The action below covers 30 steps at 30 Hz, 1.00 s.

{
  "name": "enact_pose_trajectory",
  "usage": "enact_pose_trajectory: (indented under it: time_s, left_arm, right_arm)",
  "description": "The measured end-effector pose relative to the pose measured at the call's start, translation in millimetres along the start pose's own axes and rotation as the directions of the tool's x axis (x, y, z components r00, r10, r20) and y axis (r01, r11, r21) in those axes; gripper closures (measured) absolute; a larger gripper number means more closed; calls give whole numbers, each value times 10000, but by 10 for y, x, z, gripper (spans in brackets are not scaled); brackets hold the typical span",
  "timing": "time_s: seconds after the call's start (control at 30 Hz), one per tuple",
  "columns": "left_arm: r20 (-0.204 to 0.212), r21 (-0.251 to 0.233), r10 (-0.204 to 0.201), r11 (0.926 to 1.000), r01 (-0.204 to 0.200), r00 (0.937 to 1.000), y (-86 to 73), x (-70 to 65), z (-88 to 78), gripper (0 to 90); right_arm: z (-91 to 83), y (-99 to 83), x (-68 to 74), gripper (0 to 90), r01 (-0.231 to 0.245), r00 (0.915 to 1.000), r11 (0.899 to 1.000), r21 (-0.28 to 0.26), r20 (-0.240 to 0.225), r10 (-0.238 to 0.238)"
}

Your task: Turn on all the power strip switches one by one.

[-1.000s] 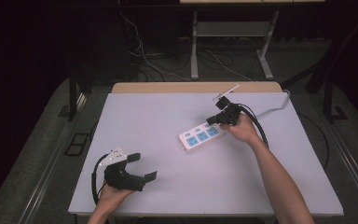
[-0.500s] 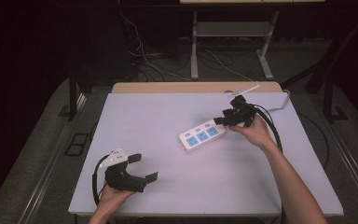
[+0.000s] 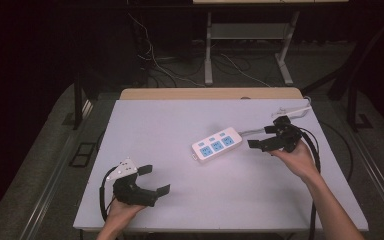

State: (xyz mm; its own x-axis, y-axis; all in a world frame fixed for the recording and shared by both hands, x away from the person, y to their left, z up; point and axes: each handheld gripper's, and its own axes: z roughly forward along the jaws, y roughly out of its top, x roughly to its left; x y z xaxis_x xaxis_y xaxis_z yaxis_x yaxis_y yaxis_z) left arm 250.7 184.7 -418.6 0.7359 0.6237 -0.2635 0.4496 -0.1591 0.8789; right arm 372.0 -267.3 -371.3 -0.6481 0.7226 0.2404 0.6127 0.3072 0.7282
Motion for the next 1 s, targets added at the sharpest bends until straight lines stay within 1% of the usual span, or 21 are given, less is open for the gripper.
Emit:
enact_pose_trajectory:
  time_s: [0.1,0.17,0.2,0.3,0.53,0.63,0.7,0.8,0.83,1.0]
  left_arm:
    - [12,4,-11,10000,11,10000,-1,-3,4,0]
    - [19,3,-20,10000,20,10000,-1,-2,6,0]
    - [22,7,-22,10000,22,10000,-1,0,6,0]
    - [17,-1,-25,10000,25,10000,-1,3,4,0]
    - [-5,28,-34,10000,34,10000,-4,5,2,0]
    - [-14,42,-16,10000,16,10000,-4,6,3,0]
    - [-18,58,-21,10000,21,10000,-4,6,3,0]
    - [-28,43,-30,10000,30,10000,-5,6,2,0]
    - [-40,39,-38,10000,38,10000,-5,5,1,0]
    - [-50,53,-40,10000,40,10000,-5,12,1,0]
  right_arm:
    - [-76,-117,19,5,4,10000,10000,-43,28,-3]
    - [-121,-189,34,5,-121,9999,9999,-120,-36,120]
    - [-143,-226,43,5,-85,10000,9998,-200,-38,85]
    - [-203,-340,83,5,-216,9997,9993,-304,-132,212]
    - [-309,-620,187,5,-305,9994,9985,-451,-163,298]
    - [-358,-733,253,5,-271,9996,9981,-549,-101,266]
    - [-398,-807,287,5,-374,9993,9967,-721,-118,367]
    - [-439,-912,329,5,-432,9991,9959,-789,-87,427]
    - [-449,-946,339,5,-441,9990,9957,-809,-11,442]
    - [-487,-1110,338,5,-669,9977,9932,-948,58,677]
